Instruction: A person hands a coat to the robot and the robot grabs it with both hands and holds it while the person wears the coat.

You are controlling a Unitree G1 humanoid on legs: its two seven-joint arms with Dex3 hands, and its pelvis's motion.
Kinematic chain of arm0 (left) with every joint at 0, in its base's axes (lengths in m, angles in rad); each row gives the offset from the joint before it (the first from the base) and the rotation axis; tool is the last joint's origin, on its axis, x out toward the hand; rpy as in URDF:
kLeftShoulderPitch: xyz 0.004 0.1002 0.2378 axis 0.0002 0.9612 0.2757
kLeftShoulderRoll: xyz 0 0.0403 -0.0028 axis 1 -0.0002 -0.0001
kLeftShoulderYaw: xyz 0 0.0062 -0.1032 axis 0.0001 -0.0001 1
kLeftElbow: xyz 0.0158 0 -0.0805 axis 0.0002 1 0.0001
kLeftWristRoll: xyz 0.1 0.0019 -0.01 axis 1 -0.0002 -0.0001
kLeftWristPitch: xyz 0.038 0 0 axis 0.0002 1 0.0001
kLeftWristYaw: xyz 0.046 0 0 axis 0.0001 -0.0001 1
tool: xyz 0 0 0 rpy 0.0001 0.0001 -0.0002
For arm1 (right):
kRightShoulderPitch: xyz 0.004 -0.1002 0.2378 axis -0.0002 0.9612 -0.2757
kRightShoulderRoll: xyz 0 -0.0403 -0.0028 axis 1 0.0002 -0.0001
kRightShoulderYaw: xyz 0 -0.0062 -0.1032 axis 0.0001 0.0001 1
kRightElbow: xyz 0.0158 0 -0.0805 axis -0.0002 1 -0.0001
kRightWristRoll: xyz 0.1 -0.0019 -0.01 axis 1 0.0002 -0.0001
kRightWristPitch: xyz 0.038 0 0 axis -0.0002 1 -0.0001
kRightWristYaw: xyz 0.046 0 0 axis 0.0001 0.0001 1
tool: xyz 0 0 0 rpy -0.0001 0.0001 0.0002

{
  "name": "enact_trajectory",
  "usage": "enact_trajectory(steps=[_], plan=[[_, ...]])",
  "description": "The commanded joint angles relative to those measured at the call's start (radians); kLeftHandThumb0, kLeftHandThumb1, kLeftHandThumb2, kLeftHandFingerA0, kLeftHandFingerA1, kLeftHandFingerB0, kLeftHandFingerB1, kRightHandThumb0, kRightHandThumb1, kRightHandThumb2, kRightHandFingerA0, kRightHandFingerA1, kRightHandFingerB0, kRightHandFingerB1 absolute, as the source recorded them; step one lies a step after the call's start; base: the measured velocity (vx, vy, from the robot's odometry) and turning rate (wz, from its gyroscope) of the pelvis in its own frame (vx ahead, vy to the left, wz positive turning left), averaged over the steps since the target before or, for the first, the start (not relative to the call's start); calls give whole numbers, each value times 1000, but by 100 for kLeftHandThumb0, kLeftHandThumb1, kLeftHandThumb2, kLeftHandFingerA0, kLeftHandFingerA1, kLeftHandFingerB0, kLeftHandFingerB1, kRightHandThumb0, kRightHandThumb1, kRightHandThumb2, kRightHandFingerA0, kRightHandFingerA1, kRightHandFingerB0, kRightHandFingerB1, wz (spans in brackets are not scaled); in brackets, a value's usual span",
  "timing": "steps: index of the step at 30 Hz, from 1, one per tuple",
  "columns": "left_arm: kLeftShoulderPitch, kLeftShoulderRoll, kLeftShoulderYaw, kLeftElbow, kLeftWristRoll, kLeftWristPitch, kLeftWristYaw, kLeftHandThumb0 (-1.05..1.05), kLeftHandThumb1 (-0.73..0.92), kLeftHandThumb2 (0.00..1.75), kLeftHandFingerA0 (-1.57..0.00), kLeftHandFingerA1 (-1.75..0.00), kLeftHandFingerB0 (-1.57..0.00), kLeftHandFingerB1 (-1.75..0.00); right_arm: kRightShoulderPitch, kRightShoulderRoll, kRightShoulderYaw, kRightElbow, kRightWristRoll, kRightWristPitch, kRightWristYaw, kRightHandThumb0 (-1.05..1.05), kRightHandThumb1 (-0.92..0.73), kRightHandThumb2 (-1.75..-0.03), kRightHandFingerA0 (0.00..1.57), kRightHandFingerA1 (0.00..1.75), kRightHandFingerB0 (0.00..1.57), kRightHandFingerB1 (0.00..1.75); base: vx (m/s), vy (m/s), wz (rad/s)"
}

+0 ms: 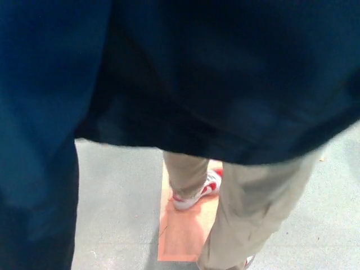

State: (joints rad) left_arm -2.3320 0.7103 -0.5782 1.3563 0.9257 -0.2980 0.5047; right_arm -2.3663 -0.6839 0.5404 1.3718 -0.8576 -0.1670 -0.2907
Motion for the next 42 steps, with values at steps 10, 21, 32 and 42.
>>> enact_trajectory(steps=[10,21,32,42], plan=[[10,37,8,14,8,78,-1,-39,80,64,-88,-175,-66,-153,0,-29,-17,4,-3,43,0,-46,-61,-97,119,140,84,116,0,0,0],[22,46,7,13,12,59,15,-41,79,64,-88,-175,-65,-156,6,-39,-1,2,-23,32,-20,-38,-77,-63,91,175,72,153,0,0,0],[32,47,7,11,14,51,19,-39,81,65,-89,-175,-62,-159,15,-44,-4,2,-18,22,-25,-45,-59,-95,120,140,86,117,0,0,0],[42,33,41,8,-21,51,23,-43,84,65,-88,-168,-74,-143,23,-43,-14,3,-9,46,-11,-46,-78,-69,87,164,89,103,0,0,0]])
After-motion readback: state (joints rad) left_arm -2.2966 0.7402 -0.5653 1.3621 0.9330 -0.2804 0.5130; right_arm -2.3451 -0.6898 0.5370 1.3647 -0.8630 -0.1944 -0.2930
